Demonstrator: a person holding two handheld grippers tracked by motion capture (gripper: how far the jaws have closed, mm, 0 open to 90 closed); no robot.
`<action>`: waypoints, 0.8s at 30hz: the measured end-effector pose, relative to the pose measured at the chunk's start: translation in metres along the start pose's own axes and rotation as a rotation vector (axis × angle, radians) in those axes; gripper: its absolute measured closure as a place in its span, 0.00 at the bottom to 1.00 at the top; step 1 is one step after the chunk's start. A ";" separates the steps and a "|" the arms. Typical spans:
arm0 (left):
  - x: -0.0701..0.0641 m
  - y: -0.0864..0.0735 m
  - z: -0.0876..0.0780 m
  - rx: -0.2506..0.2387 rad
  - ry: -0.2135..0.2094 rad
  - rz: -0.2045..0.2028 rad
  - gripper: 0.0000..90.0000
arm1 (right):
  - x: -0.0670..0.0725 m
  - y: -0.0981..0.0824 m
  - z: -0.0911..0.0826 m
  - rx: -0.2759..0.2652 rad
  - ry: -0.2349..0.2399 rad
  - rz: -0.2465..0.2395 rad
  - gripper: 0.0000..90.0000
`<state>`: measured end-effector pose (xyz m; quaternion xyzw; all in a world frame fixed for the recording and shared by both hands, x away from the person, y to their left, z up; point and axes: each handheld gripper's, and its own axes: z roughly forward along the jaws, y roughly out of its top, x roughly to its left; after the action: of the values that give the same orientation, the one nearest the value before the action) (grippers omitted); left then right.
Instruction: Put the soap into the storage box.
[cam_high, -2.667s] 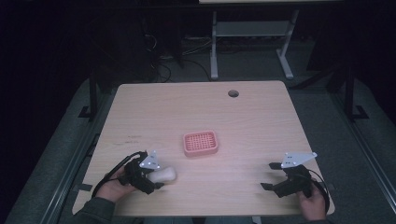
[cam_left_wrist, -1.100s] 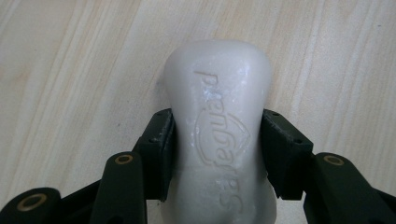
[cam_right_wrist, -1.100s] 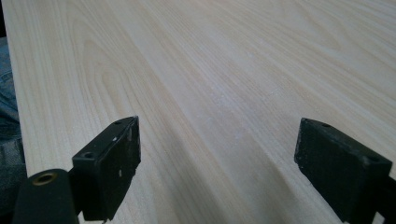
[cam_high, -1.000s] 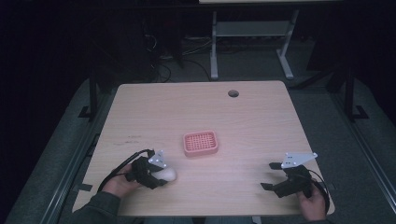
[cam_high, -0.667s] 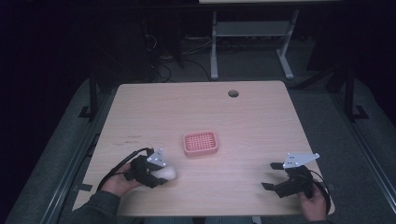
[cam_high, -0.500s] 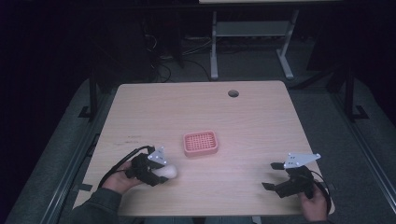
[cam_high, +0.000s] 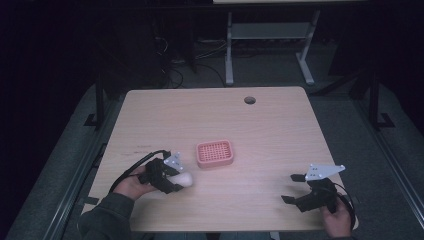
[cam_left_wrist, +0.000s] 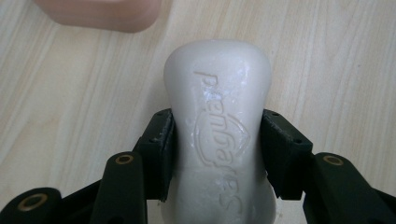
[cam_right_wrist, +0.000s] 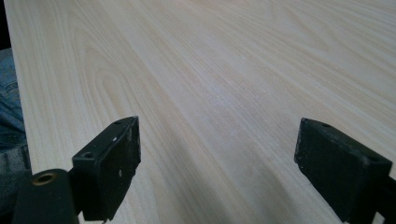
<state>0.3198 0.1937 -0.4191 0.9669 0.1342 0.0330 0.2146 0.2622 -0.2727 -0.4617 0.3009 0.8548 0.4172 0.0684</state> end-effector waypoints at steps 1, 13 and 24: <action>0.001 0.002 0.000 0.004 -0.004 0.001 0.55 | 0.000 0.000 0.000 0.000 0.000 0.000 0.16; 0.013 0.022 0.002 0.020 -0.017 0.023 0.55 | -0.001 -0.001 -0.001 -0.004 0.005 0.000 0.16; 0.024 0.040 0.004 0.026 -0.030 0.036 0.55 | -0.001 -0.001 -0.001 -0.007 0.006 0.002 0.16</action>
<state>0.3535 0.1637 -0.4059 0.9723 0.1139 0.0203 0.2032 0.2620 -0.2750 -0.4620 0.3001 0.8532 0.4213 0.0667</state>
